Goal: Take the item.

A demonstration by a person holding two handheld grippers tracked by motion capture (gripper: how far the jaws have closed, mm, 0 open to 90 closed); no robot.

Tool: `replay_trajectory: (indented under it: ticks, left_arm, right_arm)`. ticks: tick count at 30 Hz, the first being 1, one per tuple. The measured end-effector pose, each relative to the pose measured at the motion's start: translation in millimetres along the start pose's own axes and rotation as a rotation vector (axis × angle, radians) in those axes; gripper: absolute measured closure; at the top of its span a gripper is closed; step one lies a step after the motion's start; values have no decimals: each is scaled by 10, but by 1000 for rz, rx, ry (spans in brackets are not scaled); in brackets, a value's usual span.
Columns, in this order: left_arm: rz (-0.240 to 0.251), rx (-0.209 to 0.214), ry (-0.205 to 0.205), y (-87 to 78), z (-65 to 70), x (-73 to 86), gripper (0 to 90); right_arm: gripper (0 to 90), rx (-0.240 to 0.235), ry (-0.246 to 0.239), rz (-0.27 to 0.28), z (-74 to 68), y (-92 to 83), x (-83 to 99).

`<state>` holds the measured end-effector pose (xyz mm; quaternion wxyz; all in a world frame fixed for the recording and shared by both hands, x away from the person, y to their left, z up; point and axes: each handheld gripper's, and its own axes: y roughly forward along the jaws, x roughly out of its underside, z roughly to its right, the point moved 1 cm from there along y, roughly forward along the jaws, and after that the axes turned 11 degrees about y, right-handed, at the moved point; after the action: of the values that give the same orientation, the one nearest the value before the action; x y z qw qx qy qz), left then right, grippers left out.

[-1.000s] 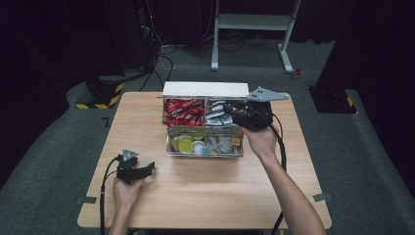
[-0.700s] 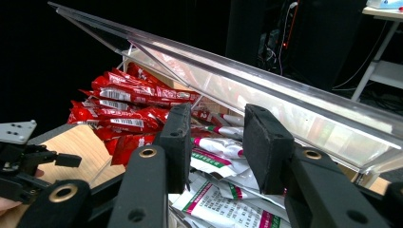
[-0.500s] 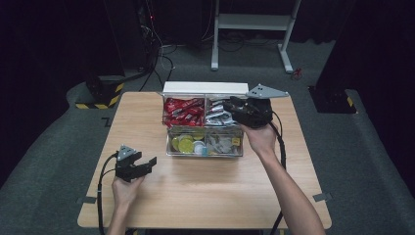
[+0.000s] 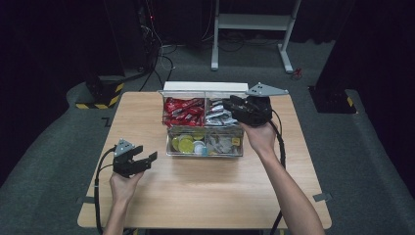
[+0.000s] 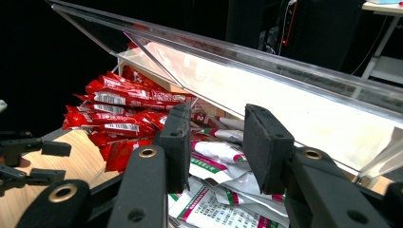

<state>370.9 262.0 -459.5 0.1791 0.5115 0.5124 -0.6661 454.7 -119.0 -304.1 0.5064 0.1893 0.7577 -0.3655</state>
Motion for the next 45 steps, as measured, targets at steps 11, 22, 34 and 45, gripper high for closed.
replay_trajectory:
  ticks: [11,22,34,45]
  left_arm:
    - [60,41,20,-134,32,-281,337]
    - [97,98,24,-236,30,-552,363]
    - [132,129,29,-281,49,-765,382]
    - [128,128,47,-252,101,-945,392]
  right_arm:
    - [622,-2,5,-2,3,4,-6]
    - [621,-3,4,-6,8,5,-16]
    - [619,-4,8,-13,8,4,-26]
    - [617,-6,11,-16,7,3,-30]
